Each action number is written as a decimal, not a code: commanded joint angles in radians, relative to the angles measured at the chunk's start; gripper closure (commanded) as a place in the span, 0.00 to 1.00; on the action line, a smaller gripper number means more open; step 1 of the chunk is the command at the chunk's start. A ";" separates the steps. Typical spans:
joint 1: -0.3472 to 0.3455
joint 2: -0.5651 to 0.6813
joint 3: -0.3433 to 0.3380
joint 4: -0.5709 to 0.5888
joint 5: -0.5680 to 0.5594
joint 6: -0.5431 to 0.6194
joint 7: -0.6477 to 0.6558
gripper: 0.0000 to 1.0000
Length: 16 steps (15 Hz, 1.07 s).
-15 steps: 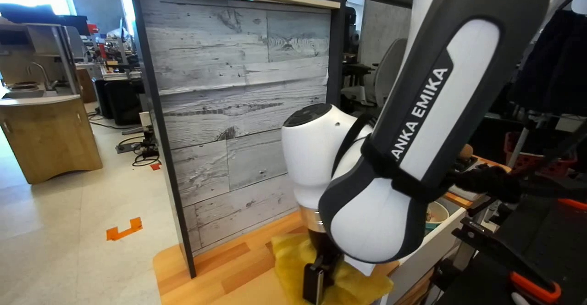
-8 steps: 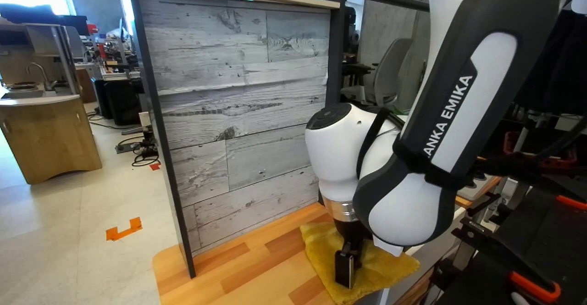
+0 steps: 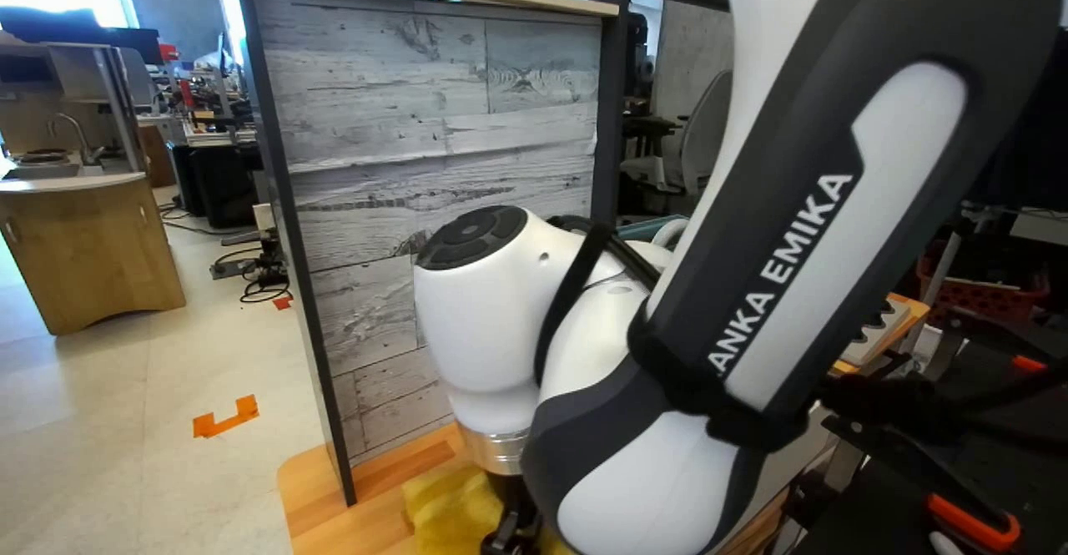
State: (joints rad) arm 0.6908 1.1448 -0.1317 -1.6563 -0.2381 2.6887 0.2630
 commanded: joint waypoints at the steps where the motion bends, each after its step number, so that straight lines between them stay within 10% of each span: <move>1: -0.019 0.134 0.021 0.181 0.025 -0.049 0.024 0.00; 8: -0.087 0.067 -0.043 0.033 0.047 -0.017 0.142 0.00; 16: -0.006 0.149 0.021 0.171 0.030 0.063 0.148 0.00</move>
State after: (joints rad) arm 0.6310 1.1767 -0.1416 -1.5931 -0.2093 2.6928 0.3913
